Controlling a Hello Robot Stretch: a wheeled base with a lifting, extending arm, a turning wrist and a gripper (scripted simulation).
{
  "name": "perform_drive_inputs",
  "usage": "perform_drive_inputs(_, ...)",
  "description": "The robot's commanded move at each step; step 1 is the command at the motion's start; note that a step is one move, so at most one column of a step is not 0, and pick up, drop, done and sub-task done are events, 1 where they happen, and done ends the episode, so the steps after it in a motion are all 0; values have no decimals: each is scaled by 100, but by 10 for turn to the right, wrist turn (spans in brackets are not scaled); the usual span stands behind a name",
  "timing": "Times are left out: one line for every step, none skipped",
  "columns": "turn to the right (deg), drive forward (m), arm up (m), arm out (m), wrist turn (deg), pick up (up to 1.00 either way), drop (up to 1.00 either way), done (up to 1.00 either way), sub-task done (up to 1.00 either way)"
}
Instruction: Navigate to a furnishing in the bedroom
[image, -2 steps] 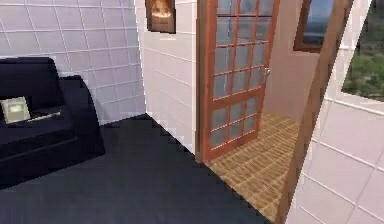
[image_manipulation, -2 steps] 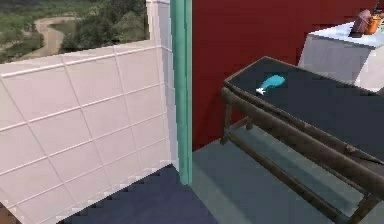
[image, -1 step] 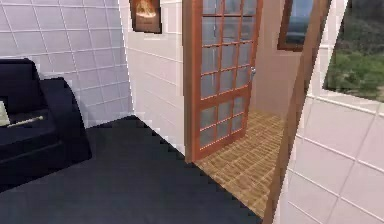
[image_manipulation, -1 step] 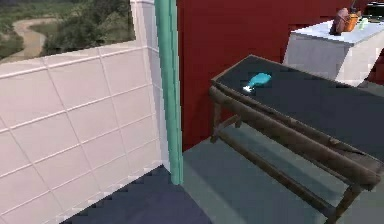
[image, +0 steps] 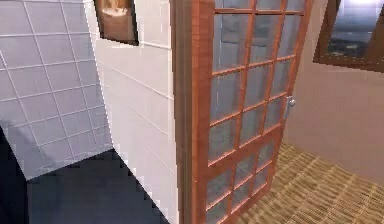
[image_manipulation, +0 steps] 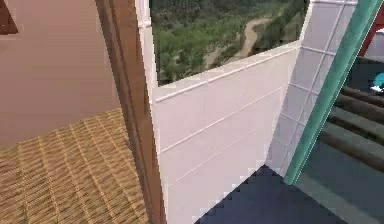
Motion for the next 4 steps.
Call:
perform_drive_inputs(450,0,0,0,0,0,0,0,0)
perform_drive_inputs(0,15,0,0,0,0,0,0,0)
perform_drive_inputs(60,0,0,0,0,0,0,0,0)
perform_drive_inputs(0,30,0,0,0,0,0,0,0)
